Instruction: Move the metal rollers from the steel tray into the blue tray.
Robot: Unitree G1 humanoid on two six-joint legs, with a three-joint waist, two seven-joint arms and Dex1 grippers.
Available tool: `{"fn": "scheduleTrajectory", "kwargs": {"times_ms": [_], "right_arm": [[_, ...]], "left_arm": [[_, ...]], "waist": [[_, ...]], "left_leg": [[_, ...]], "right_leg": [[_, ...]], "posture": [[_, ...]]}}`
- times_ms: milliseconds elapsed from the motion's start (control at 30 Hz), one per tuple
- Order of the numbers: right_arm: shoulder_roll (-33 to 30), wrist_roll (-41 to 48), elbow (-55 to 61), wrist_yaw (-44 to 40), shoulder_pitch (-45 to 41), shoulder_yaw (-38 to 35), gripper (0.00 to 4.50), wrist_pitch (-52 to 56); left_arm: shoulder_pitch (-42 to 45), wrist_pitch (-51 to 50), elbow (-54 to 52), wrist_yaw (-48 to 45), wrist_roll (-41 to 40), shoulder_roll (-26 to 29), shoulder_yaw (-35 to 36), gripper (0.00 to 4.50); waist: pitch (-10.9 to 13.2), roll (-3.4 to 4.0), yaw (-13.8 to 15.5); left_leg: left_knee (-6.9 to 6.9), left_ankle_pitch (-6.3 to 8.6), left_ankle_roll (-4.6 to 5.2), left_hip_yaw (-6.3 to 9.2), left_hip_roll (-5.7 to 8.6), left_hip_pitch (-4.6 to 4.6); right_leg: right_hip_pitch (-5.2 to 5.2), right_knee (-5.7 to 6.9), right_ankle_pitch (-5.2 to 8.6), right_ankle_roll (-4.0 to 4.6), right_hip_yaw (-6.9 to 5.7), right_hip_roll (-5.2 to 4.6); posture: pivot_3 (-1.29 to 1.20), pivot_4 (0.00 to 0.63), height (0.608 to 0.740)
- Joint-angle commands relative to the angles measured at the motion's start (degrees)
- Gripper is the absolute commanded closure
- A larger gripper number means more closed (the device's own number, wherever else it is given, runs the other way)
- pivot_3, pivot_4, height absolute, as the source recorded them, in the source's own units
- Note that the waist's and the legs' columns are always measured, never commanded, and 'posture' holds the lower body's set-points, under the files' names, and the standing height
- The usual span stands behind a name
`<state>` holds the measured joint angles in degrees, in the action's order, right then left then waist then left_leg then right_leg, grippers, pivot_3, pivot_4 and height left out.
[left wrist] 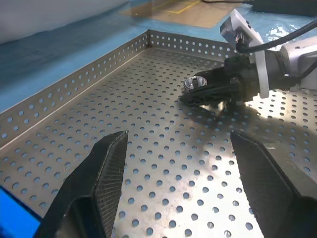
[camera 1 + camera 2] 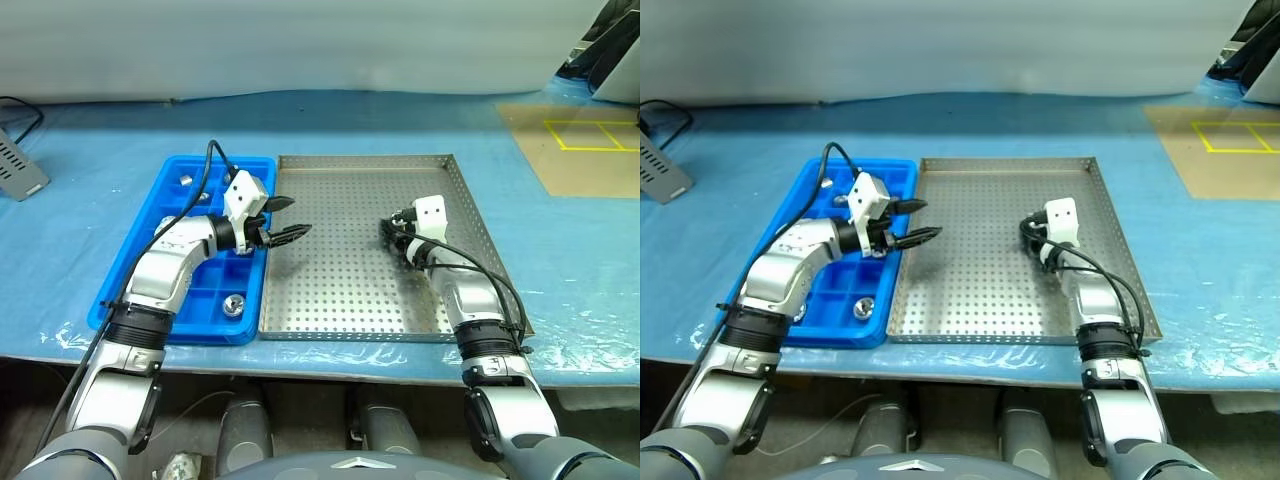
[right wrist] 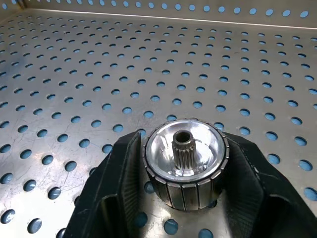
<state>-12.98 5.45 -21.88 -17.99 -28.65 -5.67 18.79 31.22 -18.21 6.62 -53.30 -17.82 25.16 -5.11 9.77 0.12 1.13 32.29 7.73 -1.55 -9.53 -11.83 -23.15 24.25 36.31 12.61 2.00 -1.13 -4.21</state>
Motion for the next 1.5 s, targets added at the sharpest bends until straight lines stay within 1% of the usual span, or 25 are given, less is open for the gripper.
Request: {"fn": "scheduleTrajectory", "kwargs": {"times_ms": [33, 133, 233, 367, 433, 500, 533, 600, 667, 800, 967, 1067, 1133, 1233, 1333, 1500], "right_arm": [[0.4, 1.5, 2.6, -0.6, -0.4, -0.1, 2.82, 0.3], [0.6, 2.7, 4.3, -1.9, -1.6, 0.0, 2.84, 1.1], [0.4, 7.3, 10.8, -7.2, -3.2, 0.9, 2.84, 5.7], [-2.4, 15.7, 22.0, -20.0, -5.4, 5.5, 2.84, 15.5], [-4.8, 18.1, 25.7, -26.1, -6.2, 9.0, 2.84, 18.9], [-6.9, 19.9, 27.5, -32.0, -7.3, 12.9, 2.84, 21.2], [-6.9, 20.6, 27.4, -33.6, -8.3, 14.0, 2.84, 21.9], [-5.4, 22.4, 26.1, -35.1, -10.8, 14.8, 2.84, 23.5], [-4.5, 21.3, 24.8, -37.1, -12.8, 17.5, 2.84, 22.3], [0.0, 18.5, 19.4, -38.8, -16.8, 22.2, 2.84, 19.1], [7.7, 13.1, 8.6, -36.3, -21.2, 25.8, 2.84, 14.0], [13.0, 11.8, 1.0, -33.2, -23.9, 25.2, 2.84, 14.7], [15.2, 9.4, -4.0, -31.6, -25.2, 25.6, 2.84, 12.4], [16.6, 7.6, -7.2, -32.4, -25.9, 26.2, 2.84, 10.7], [17.1, 6.7, -8.0, -34.1, -25.9, 26.7, 2.84, 10.3], [17.2, 5.3, -8.2, -35.9, -24.9, 27.6, 2.84, 11.2]], "left_arm": [[0.3, 0.0, -1.8, -0.3, -0.6, 1.2, 1.4, 1.01], [-0.3, 0.1, -2.3, -0.9, -0.9, 2.6, 2.1, 1.01], [-2.3, -1.9, -5.7, -1.7, -3.4, 5.3, 4.8, 1.01], [-6.1, -5.7, -11.1, -3.3, -7.2, 10.4, 8.7, 1.01], [-7.8, -7.2, -12.7, -3.8, -7.9, 13.0, 10.1, 1.01], [-9.6, -8.5, -14.0, -4.1, -8.9, 15.6, 12.4, 1.01], [-11.1, -9.2, -15.5, -4.1, -9.7, 16.5, 13.6, 1.01], [-15.1, -9.6, -19.6, -4.7, -11.0, 18.2, 15.2, 1.01], [-18.4, -10.7, -22.6, -3.8, -12.1, 19.1, 17.1, 1.01], [-23.7, -12.8, -27.1, -0.3, -13.7, 19.7, 21.9, 1.01], [-28.7, -13.2, -28.6, 3.1, -13.2, 20.6, 28.9, 1.01], [-32.1, -14.2, -30.2, 5.0, -13.7, 20.9, 33.8, 1.01], [-34.9, -14.9, -32.2, 5.8, -14.3, 20.5, 36.3, 1.01], [-38.9, -15.4, -35.2, 7.0, -14.8, 19.6, 38.2, 1.01], [-41.2, -16.1, -37.6, 8.8, -15.7, 18.4, 39.5, 1.01], [-42.9, -16.3, -40.3, 11.0, -16.4, 17.2, 38.8, 1.01]], "waist": [[0.0, 0.00, 0.0], [0.0, 0.01, -0.1], [0.0, 0.05, -0.3], [0.1, 0.06, -0.3], [0.1, 0.06, 0.1], [0.0, 0.05, 0.5], [0.0, 0.05, 0.8], [0.0, 0.05, 1.2], [0.1, 0.05, 1.7], [0.1, 0.05, 2.5], [0.1, -0.01, 3.6], [0.1, -0.05, 4.2], [0.1, -0.08, 4.5], [0.1, -0.13, 5.5], [0.1, -0.14, 6.7], [0.1, -0.15, 7.7]], "left_leg": [[0.00, 0.00, 0.01, 0.00, 0.00, 0.00], [-0.03, 0.01, 0.01, -0.02, 0.00, 0.00], [-0.13, 0.01, 0.01, -0.06, -0.01, -0.01], [-0.33, 0.01, 0.01, -0.14, -0.05, -0.04], [-0.49, 0.01, 0.01, -0.15, -0.05, -0.04], [-0.62, 0.02, 0.04, -0.15, -0.05, 0.01], [-0.63, 0.04, 0.06, -0.14, -0.05, -0.02], [-0.71, 0.06, 0.09, -0.15, -0.04, -0.02], [-0.80, 0.06, 0.08, -0.17, -0.03, -0.04], [-0.99, -0.03, -0.07, -0.17, -0.07, 0.01], [-1.06, -0.06, -0.12, -0.16, -0.08, 0.02], [-1.10, -0.06, -0.12, -0.14, -0.08, -0.03], [-1.16, -0.06, -0.12, -0.13, -0.08, -0.05], [-1.23, -0.05, -0.12, -0.08, -0.07, -0.09], [-1.25, -0.05, -0.12, -0.06, -0.08, -0.09], [-1.28, -0.06, -0.16, 0.05, -0.09, -0.04]], "right_leg": [[0.00, -0.01, 0.00, 0.00, 0.00, 0.00], [0.00, -0.05, 0.00, 0.00, 0.00, 0.00], [0.06, -0.11, 0.00, 0.00, 0.01, 0.00], [0.15, -0.25, 0.00, 0.01, 0.02, 0.04], [0.10, -0.45, -0.01, 0.01, -0.03, 0.04], [-0.03, -0.67, -0.01, 0.01, -0.11, 0.03], [-0.03, -0.72, -0.01, 0.01, -0.13, 0.02], [-0.04, -0.82, -0.01, 0.01, -0.14, 0.01], [-0.01, -0.87, 0.00, 0.01, -0.14, -0.01], [0.03, -0.84, 0.01, 0.03, -0.23, -0.01], [0.07, -0.77, 0.05, 0.09, -0.24, -0.01], [0.11, -0.83, 0.05, 0.09, -0.24, -0.01], [0.14, -0.85, 0.06, 0.10, -0.24, -0.01], [0.14, -0.90, 0.09, 0.09, -0.28, -0.03], [0.14, -0.92, 0.10, 0.08, -0.28, -0.04], [0.14, -0.86, 0.14, 0.00, -0.27, -0.02]], "posture": [[-0.19, 0.150, 0.740], [-0.18, 0.150, 0.740], [-0.17, 0.150, 0.740], [-0.13, 0.150, 0.740], [-0.10, 0.150, 0.740], [-0.06, 0.150, 0.740], [-0.04, 0.150, 0.740], [0.00, 0.150, 0.740], [0.04, 0.150, 0.740], [0.12, 0.150, 0.740], [0.19, 0.150, 0.740], [0.24, 0.150, 0.740], [0.27, 0.150, 0.740], [0.30, 0.150, 0.740], [0.33, 0.150, 0.740], [0.35, 0.150, 0.740]]}}
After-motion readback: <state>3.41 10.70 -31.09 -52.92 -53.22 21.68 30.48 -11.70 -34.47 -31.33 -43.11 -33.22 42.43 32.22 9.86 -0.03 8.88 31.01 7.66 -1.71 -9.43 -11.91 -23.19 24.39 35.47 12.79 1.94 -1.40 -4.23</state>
